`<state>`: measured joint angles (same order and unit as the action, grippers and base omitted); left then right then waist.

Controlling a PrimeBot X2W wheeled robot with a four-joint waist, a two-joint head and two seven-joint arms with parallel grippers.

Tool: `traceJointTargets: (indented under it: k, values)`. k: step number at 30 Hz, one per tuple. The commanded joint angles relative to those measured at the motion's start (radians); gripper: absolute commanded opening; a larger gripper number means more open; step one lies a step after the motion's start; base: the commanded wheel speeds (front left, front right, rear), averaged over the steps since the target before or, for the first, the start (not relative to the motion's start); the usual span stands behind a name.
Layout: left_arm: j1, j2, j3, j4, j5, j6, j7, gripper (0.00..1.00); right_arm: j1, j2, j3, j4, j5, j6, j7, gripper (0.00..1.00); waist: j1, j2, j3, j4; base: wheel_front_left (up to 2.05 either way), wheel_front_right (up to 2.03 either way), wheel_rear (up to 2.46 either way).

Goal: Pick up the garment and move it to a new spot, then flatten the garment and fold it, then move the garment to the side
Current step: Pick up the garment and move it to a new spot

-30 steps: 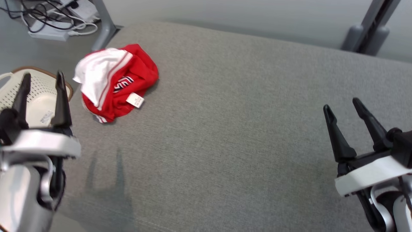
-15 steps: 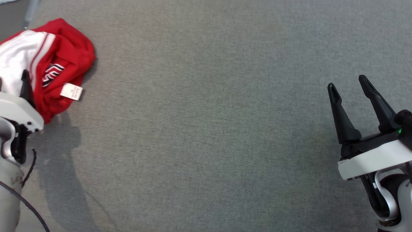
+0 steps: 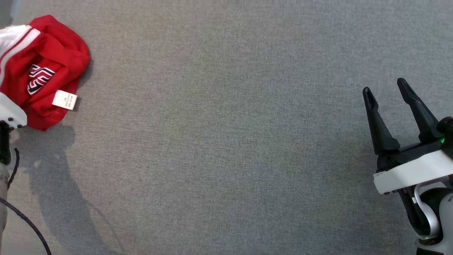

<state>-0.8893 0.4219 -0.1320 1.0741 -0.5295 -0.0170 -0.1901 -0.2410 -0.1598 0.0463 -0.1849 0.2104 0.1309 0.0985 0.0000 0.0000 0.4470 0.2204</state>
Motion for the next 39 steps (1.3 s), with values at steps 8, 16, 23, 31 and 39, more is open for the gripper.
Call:
traceJointTargets:
  k: [8, 16, 23, 31, 39]
  values:
    - [-0.047, 0.032, -0.032, -0.124, 0.072, 0.015, -0.068, 0.0, 0.029, 0.01, -0.015, 0.022, 0.01, 0.0, -0.031, 1.0, 0.0, 0.0, -0.109, 0.004, 0.0, 0.0, 0.0]
    - [0.174, 0.044, 0.008, -0.592, 0.121, 0.121, -0.073, 0.0, 0.087, 0.044, -0.027, 0.028, 0.02, 0.0, -0.059, 1.0, 0.0, 0.0, -0.225, -0.05, 0.0, 0.0, 0.0]
    - [0.432, 0.042, 0.003, -1.023, 0.144, 0.237, 0.021, 0.0, 0.111, 0.062, -0.033, 0.019, 0.029, 0.0, -0.068, 1.0, 0.0, 0.0, -0.25, -0.102, 0.0, 0.0, 0.0]
    - [0.596, 0.035, -0.099, -1.39, 0.187, 0.272, 0.146, 0.0, 0.103, 0.081, -0.023, 0.011, 0.039, 0.0, -0.083, 1.0, 0.0, 0.0, -0.223, -0.209, 0.0, 0.0, 0.0]
    - [0.481, -0.045, -0.327, -1.352, 0.212, 0.157, 0.219, 0.0, 0.072, 0.096, 0.003, 0.026, 0.059, 0.0, -0.116, 1.0, 0.0, 0.0, -0.159, -0.38, 0.0, 0.0, 0.0]
